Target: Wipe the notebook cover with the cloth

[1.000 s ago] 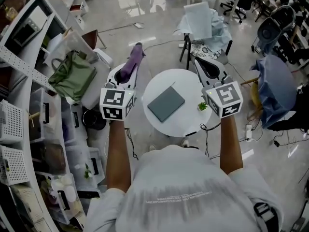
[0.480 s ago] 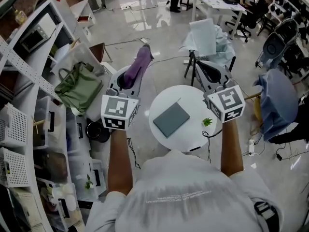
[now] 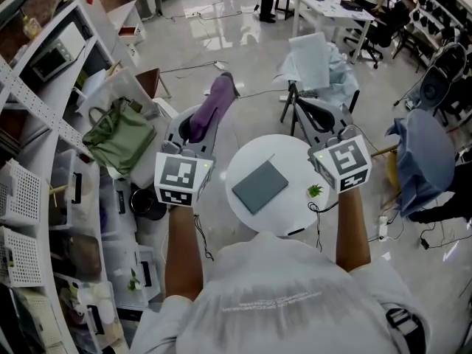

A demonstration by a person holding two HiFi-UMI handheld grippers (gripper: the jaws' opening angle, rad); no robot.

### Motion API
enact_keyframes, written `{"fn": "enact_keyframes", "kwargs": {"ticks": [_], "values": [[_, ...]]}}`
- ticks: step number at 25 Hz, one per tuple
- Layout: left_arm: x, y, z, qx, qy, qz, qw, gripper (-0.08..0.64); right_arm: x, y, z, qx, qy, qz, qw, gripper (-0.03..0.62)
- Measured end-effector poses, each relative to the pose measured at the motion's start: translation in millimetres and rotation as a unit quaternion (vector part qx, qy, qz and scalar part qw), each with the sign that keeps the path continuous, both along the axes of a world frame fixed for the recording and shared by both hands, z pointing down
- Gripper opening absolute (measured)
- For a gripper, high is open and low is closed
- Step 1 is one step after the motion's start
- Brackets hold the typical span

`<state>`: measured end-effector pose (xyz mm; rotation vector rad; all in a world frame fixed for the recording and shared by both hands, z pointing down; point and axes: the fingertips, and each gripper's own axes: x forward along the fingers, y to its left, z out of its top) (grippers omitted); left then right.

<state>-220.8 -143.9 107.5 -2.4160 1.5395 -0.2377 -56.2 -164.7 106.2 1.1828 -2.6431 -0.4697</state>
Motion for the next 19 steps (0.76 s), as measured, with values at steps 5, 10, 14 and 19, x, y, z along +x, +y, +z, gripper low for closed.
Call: {"fn": "enact_keyframes", "kwargs": {"ticks": [5,10,14,19], "values": [[2.4,-0.2,7.0,-0.01,-0.004,0.002,0.9999,0.049,-1.8,0.6,7.1,-0.009,-0.004,-0.001,1.0,0.002],[2.9,0.8,7.0,-0.011,0.001,0.004,0.9999,0.049,-1.8,0.8,10.7,-0.015,-0.006,0.0,1.0,0.002],[6.4,3.3,15.6,-0.021,0.002,0.007,0.9997,0.049,0.6,1.3,13.3,-0.018,-0.006,0.003,1.0,0.002],[10.9,4.8,29.0,-0.03,-0.004,0.008,0.9995,0.049,4.7,3.1,20.5,-0.025,-0.009,0.003,1.0,0.002]]}}
